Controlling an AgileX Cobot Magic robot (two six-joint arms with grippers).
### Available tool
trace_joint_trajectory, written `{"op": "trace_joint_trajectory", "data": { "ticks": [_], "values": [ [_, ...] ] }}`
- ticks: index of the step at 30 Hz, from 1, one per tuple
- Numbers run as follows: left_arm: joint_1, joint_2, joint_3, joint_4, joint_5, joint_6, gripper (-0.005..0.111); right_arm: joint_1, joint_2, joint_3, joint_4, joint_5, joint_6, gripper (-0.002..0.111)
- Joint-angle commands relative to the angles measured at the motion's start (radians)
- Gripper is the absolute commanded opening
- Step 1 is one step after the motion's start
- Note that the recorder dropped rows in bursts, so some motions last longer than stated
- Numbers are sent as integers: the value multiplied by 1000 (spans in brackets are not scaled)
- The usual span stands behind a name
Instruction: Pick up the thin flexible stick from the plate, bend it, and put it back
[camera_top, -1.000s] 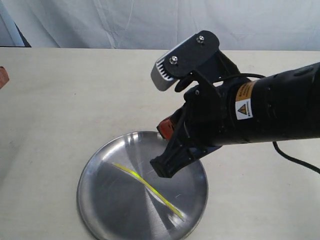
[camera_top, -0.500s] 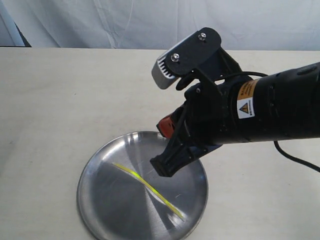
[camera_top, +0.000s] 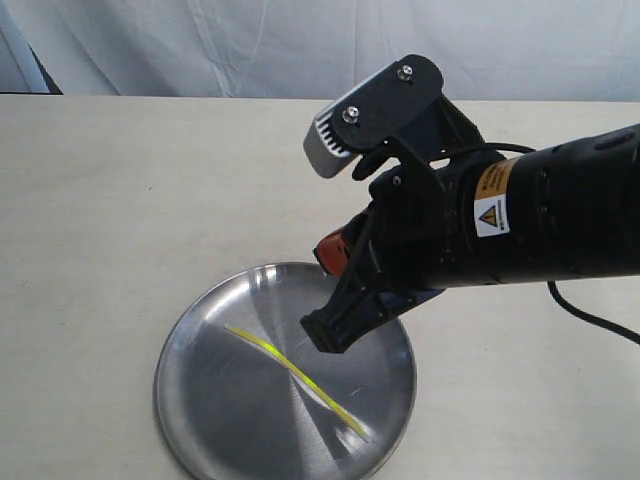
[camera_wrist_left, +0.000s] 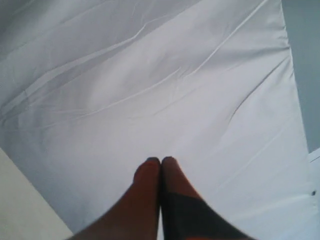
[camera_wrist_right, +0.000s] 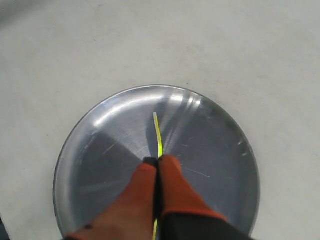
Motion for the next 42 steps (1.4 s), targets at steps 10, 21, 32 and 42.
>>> {"op": "trace_joint_trajectory", "data": {
  "ticks": [10,21,32,42],
  "values": [
    [3,-35,212,-534,-97,1008,0,-3,-7,-2,1,-9,-4,0],
    [1,-133,212,-856,518,1799,0,-3,-7,-2,23,-14,-2,0],
    [1,-133,212,-856,514,1799,0,-3,-7,-2,23,-14,-2,0],
    [1,-133,212,-856,515,1801,0,-3,-75,1,9,3,-2,0]
  ]
}}
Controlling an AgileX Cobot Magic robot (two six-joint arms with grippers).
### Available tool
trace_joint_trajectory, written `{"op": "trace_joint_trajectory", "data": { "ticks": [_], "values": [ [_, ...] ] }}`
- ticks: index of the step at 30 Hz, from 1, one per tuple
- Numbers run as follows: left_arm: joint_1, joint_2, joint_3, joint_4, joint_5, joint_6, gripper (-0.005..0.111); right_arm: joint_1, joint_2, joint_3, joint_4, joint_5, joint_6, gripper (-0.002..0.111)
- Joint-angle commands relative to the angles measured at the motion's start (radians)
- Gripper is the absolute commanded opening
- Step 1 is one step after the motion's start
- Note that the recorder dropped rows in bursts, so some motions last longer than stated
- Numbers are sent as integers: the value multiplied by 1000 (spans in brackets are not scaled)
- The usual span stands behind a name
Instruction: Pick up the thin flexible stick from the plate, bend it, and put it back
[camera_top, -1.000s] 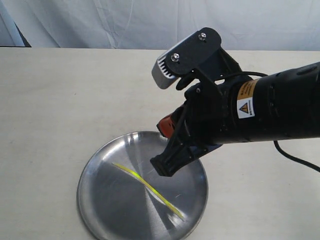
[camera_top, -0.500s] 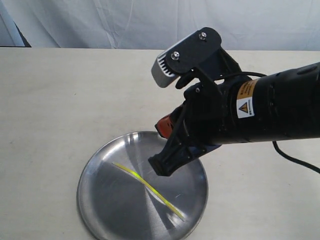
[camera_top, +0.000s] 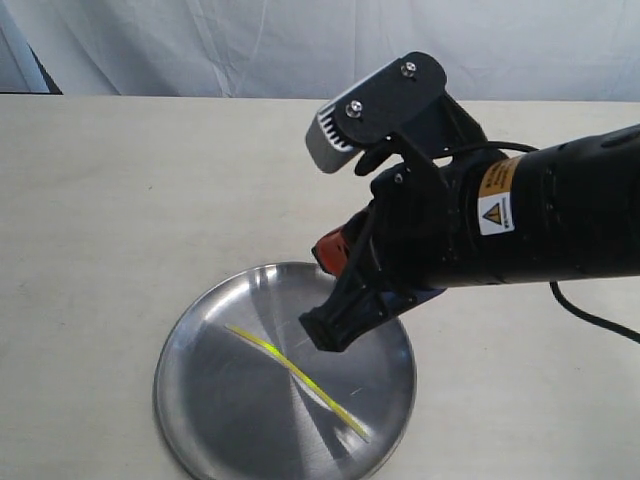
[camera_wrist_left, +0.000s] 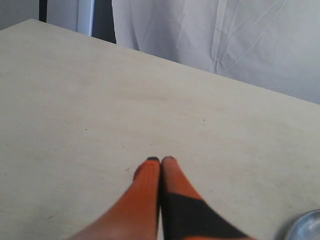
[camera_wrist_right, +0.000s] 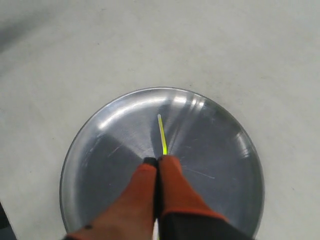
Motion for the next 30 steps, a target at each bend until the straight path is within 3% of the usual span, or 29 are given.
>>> {"op": "trace_joint_trajectory", "data": {
  "ticks": [1,6,13,19,24,30],
  "values": [
    [1,-6,2,-6,-2,4,0,-5,-93,12,-35,-14,-4,0],
    [1,-6,2,-6,-2,4,0,-57,-270,136,-131,-93,6,0],
    [1,-6,2,-6,-2,4,0,-358,-584,432,-3,-212,95,0],
    [1,-6,2,-6,-2,4,0,-576,-944,673,-40,-344,95,0],
    [1,-6,2,-6,-2,4,0,-675,-1213,796,-51,-345,95,0],
    [1,-6,2,-6,-4,4,0,-760,-1219,832,-25,-338,95,0]
  ]
}}
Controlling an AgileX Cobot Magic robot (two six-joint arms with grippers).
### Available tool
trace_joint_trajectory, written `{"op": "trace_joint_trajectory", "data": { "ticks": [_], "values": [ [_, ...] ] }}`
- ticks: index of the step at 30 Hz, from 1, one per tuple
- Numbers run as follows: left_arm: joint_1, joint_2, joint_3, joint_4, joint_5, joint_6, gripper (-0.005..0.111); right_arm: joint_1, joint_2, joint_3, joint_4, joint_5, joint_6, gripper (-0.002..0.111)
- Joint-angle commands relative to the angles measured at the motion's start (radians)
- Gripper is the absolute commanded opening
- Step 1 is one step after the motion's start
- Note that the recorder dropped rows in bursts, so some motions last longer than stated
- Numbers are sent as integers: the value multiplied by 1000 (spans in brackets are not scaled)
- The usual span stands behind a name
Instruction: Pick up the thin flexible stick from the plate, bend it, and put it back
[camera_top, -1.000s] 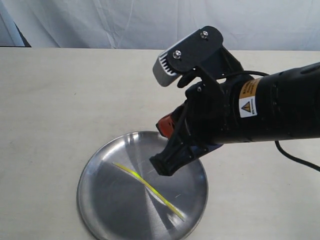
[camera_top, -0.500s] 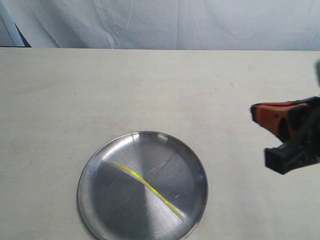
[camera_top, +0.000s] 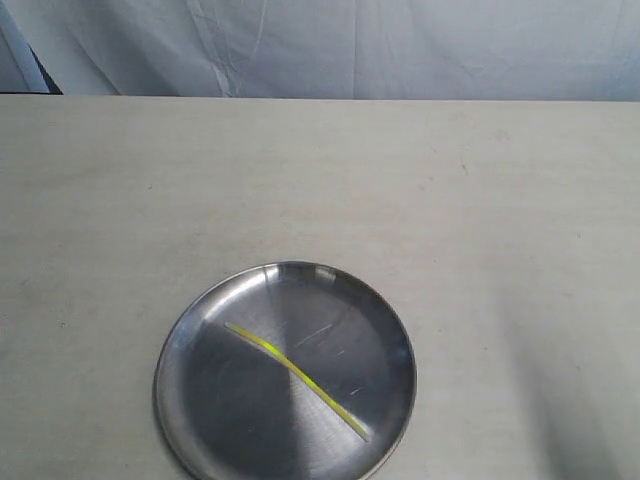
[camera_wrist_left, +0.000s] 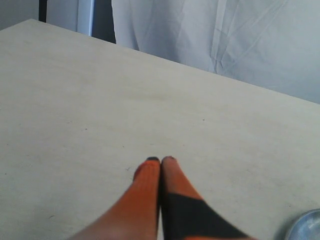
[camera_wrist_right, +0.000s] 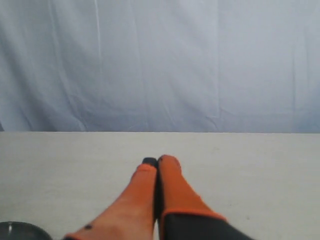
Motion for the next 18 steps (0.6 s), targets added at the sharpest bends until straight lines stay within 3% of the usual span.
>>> {"op": "trace_joint_trajectory", "data": {
  "ticks": [1,18],
  "values": [
    [1,-6,2,-5,-5,2,0,-39,-8,21,16,1,0,0],
    [1,-6,2,-24,-25,2,0,-39,-8,21,16,-8,0,0]
  ]
}}
